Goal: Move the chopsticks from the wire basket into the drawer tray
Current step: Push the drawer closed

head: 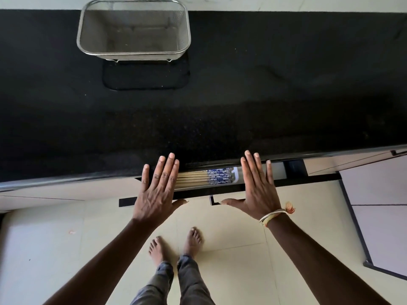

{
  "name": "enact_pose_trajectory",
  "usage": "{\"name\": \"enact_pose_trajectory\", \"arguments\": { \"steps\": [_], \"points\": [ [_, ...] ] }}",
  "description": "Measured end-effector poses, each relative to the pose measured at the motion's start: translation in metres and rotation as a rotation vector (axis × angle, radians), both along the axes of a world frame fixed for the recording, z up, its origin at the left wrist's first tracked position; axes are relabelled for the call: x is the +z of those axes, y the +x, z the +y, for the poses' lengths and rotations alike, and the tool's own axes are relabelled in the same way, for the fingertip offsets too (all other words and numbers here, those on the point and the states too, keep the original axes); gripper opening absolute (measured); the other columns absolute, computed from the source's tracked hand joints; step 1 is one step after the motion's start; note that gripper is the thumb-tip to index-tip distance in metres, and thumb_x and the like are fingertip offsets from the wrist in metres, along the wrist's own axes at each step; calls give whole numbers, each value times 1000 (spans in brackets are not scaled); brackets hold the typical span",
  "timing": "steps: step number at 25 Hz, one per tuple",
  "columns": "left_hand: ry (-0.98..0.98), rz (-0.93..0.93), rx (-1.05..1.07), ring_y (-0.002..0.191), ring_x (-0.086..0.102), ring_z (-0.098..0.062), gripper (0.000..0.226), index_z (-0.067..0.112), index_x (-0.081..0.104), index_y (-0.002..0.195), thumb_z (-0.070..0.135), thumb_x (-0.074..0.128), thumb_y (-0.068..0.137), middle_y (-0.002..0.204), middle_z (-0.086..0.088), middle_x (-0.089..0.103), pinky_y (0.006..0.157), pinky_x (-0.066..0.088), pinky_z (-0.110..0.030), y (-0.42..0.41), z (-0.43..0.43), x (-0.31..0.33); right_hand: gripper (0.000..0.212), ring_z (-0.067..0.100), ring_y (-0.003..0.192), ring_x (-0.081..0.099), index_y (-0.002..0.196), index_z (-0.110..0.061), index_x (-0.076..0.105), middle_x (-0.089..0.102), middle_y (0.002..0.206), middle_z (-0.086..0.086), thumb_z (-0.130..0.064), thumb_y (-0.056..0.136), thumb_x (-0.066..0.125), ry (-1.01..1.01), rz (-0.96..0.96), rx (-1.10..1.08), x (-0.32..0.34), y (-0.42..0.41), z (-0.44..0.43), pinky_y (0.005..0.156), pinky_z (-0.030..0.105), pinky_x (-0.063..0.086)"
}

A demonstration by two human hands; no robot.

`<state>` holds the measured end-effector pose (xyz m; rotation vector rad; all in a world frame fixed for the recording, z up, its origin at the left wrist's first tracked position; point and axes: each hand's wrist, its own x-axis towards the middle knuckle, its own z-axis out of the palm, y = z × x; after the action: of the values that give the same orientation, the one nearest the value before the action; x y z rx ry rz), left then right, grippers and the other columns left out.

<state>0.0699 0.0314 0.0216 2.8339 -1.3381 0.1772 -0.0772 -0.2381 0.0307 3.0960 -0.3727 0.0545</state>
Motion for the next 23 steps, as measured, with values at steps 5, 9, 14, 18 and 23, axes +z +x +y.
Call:
{"name": "enact_pose_trajectory", "arguments": {
  "steps": [5,9,14,18,23],
  "points": [
    [-78,-105,80,161,-7,-27,129,11,8,165,51,88,71,174,-7,-4,128,-4,-54,17,-5,-3,118,35,153,7,158,-11,6,9,166,11,-72,76,65,-139,-112,-49,-16,19,-14,121,59,7],
    [-106,-150,123,161,-3,-25,118,17,16,165,43,88,75,175,-2,-3,126,4,-56,27,-9,-8,107,35,151,20,155,-13,25,24,163,10,-66,74,71,-158,-227,-85,-20,36,-18,120,61,13],
    [-228,-197,145,161,8,-20,92,24,22,163,15,76,90,174,5,7,123,18,-49,28,-13,-22,89,34,142,39,143,-19,48,40,156,9,-45,66,85,-193,-355,-74,-24,44,-23,115,56,27],
    [-335,-255,188,148,43,-18,72,30,43,156,-1,63,94,163,9,40,112,35,-43,28,-22,-22,67,33,131,52,132,-22,59,56,145,7,-13,70,81,-199,-474,-116,-26,50,-19,107,52,36],
    [-371,-206,289,143,50,-17,68,30,52,150,-5,52,93,157,9,49,102,38,-40,27,-31,-4,81,32,136,46,135,-20,58,52,148,7,-13,59,86,-166,-404,-231,-15,50,-9,109,49,33]
  ]
}}
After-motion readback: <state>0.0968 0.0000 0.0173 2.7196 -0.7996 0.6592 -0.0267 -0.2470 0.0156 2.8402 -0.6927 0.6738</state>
